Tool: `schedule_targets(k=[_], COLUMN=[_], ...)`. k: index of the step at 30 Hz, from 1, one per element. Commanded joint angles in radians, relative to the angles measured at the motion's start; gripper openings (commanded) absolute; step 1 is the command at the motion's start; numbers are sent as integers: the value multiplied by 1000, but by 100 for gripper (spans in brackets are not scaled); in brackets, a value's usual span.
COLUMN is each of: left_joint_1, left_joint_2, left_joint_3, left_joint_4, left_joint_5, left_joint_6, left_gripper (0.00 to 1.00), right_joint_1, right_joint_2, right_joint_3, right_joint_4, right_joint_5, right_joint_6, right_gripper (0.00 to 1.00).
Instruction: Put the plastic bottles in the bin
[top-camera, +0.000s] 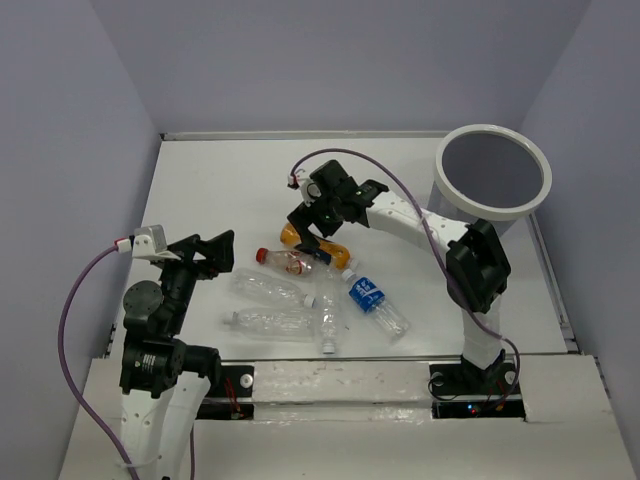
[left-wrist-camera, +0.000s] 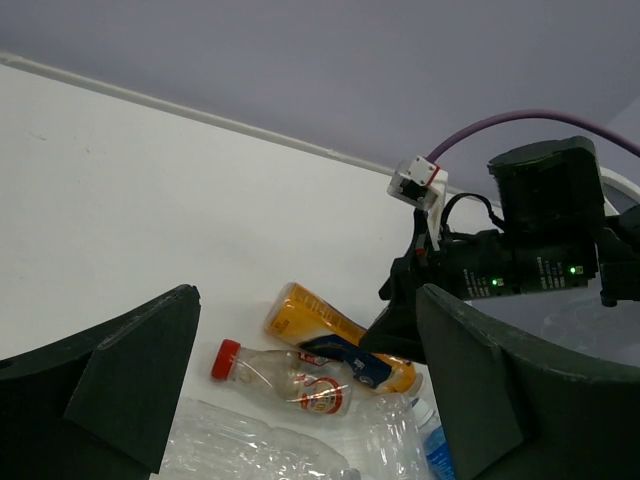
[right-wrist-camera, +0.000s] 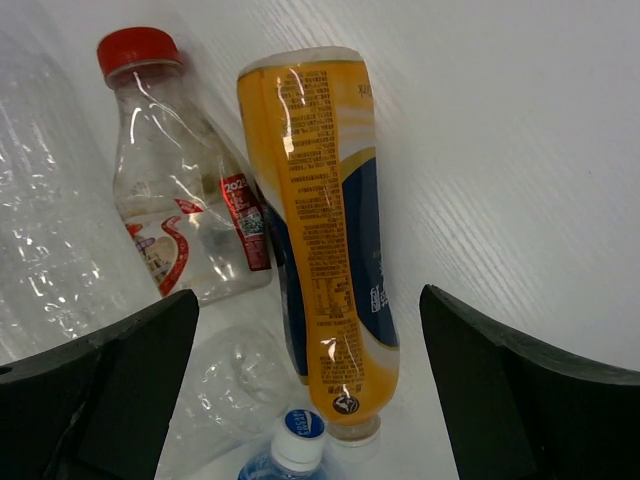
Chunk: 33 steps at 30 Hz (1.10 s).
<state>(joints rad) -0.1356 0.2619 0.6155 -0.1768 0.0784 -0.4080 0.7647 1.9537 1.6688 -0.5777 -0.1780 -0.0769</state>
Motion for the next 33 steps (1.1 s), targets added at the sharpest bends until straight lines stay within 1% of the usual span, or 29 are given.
schedule_targets(k=[1,8,10,14,15,17,18,20,22,23,25,26,27,29,33], left_joint_1=[5,5,5,7,5,5,5,5,5,7,5,5,5,5,5], left_joint_2=[11,33,31,30,30,31,31,31,33,36,36,36,37,42,72], left_joint_3=[4,0,-2,-3,-3,-3,-3,-5,-7,-7,-7,-7,-8,-8,-10], left_joint_4=[36,36,36,37,37,39,39,40,42,43,42,42,42,43,45], left_joint_5=[29,41,43,46,47,49,50,52,55,54,50,47,46,41,40], left_joint_6=[14,12,11,9,11,9,9,9,11,8,8,6,5,0,-6], left_gripper=[99,99,99,99,99,99,99,99,99,99,99,99,99,99,99], right_joint_1=[13,22,22,22,22,22,22,22,22,22,22,22,22,22,22], right_joint_2=[36,211,258,315,323,341,344,349,367,373,379,378,373,337,226], right_joint_3=[103,232,273,316,331,347,348,345,354,368,376,376,371,361,353], right_joint_4=[-8,-8,-10,-8,-8,-1,7,48,62,62,71,81,91,143,251], right_joint_5=[46,66,67,74,75,89,94,98,91,94,115,127,139,167,231], right_joint_6=[-63,-101,-112,-121,-127,-135,-141,-139,-146,-149,-155,-156,-158,-152,-127], right_gripper=[98,97,96,88,84,81,76,72,63,56,51,45,42,38,37])
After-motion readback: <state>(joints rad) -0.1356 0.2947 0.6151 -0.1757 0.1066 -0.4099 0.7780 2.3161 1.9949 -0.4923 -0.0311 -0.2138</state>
